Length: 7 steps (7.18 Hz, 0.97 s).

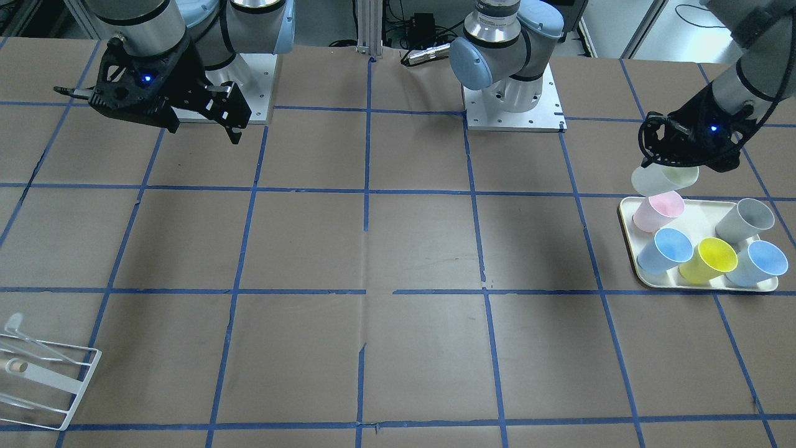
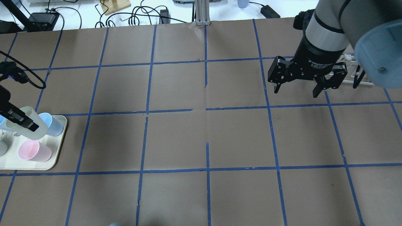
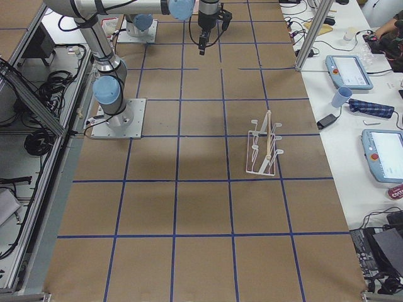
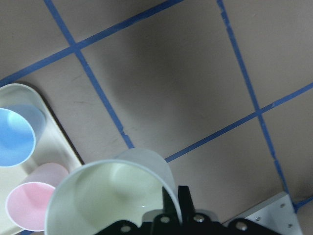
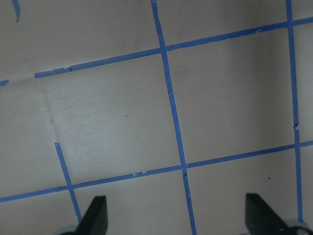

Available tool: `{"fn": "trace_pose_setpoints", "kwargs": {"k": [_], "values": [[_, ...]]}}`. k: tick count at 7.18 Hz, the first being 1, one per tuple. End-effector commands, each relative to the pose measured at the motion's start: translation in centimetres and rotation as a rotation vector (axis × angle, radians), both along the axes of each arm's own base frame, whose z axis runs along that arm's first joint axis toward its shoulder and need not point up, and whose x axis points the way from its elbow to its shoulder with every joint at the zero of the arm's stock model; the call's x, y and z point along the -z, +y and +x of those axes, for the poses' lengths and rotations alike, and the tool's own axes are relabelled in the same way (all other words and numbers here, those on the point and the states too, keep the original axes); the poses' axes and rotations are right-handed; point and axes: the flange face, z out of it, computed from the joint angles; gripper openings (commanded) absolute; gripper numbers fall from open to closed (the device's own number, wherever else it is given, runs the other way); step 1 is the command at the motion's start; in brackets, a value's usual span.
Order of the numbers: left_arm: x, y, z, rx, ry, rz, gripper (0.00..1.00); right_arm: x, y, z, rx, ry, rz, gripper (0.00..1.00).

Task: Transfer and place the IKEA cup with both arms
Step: 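Carry the white cup with the left gripper down onto the tray beside the pink cup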

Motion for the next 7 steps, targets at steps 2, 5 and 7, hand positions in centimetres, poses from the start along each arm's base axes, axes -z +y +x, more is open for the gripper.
{"fn": "trace_pose_setpoints", "kwargs": {"k": [2, 5, 7], "values": [[2.2, 3.7, 11.2, 0.066, -0.021, -0.034, 0.00, -0.8, 1.0, -0.2, -0.080, 0.009, -0.017, 1.00], [3.8, 4.9, 16.9, 0.319, -0.055, -0.062, 0.00, 0.0, 1.3, 0.1, -0.082, -0.006, 0.003, 1.00], [7.5, 5.3, 18.0, 0.458, -0.065, -0.076, 0.00, 0.5, 2.7, 0.0, -0.083, -0.009, -0.003, 1.00]]}}
